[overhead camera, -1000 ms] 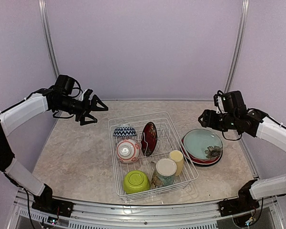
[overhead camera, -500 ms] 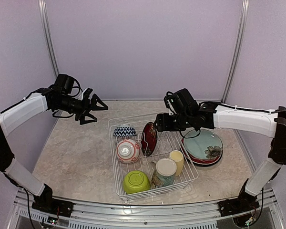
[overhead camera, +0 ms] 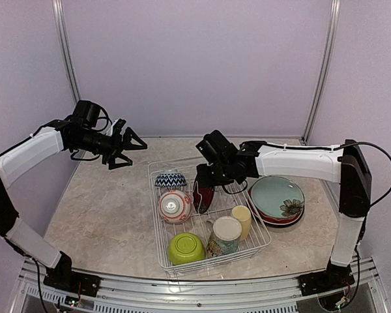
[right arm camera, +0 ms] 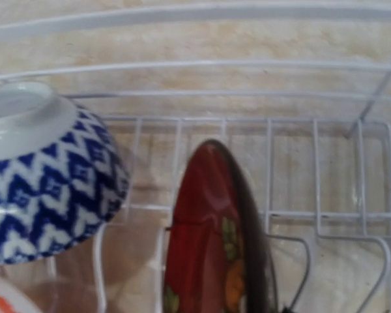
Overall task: Unload the mixed dishes from the dish rack
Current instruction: Grab the plate from the dish rack.
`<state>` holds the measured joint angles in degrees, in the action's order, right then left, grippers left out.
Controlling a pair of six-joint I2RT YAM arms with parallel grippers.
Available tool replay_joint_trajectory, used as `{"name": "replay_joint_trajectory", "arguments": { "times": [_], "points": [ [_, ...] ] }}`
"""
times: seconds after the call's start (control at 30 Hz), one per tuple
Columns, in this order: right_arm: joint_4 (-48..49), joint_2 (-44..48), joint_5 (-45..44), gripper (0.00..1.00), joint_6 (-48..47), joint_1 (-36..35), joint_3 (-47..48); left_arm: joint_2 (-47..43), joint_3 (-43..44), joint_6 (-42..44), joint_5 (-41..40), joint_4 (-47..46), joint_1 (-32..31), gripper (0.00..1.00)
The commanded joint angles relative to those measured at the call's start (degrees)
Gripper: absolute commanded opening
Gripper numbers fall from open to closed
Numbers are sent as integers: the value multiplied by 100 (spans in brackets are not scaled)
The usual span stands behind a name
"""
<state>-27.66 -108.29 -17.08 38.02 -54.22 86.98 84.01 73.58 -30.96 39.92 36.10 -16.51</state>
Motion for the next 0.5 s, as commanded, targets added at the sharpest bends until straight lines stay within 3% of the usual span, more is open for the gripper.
{"name": "replay_joint_trajectory", "arguments": {
  "times": [0.0,0.47],
  "points": [
    [-694,-335,-610,46,206,-114,368,-164,79,97,-62,25,-45,99],
    [-1025,-440,-1087,12,343,-237,684,-52,93,73,52,28,-45,99]
  ]
}}
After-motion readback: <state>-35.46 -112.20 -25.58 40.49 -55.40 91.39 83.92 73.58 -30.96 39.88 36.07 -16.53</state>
